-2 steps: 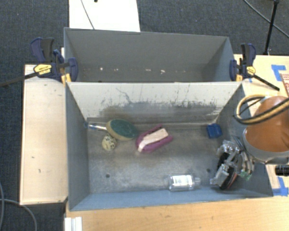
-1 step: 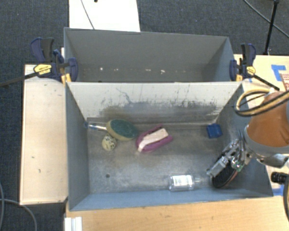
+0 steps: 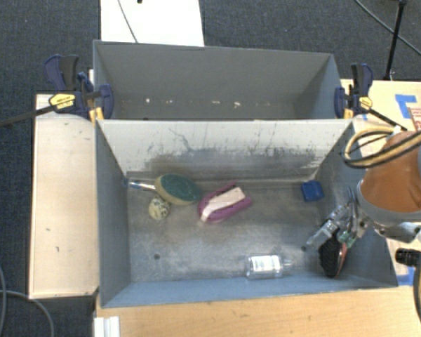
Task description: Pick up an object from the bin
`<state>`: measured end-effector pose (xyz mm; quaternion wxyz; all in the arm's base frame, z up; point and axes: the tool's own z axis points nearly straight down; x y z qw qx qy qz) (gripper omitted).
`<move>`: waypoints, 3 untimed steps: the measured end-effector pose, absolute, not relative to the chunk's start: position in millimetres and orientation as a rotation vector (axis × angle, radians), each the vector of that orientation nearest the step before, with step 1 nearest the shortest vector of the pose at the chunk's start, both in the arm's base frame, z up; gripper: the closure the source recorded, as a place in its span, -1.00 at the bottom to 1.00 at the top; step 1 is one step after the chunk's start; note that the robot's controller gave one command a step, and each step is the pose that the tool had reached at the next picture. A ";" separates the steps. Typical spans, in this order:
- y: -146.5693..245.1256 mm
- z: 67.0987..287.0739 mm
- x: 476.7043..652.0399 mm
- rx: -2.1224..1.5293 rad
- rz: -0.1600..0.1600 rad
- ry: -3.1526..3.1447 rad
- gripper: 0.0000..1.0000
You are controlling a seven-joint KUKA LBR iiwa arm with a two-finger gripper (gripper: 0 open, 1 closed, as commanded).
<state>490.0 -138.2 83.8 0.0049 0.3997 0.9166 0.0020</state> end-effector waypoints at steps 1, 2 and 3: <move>-144.5 69.7 553.0 1.311 0.010 2.858 1.00; -128.0 185.7 525.2 1.261 0.003 2.869 1.00; -139.7 292.3 531.2 1.269 0.002 2.862 1.00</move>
Offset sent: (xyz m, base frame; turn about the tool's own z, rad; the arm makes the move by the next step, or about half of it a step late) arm 0.0604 -0.0103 -0.0138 0.0420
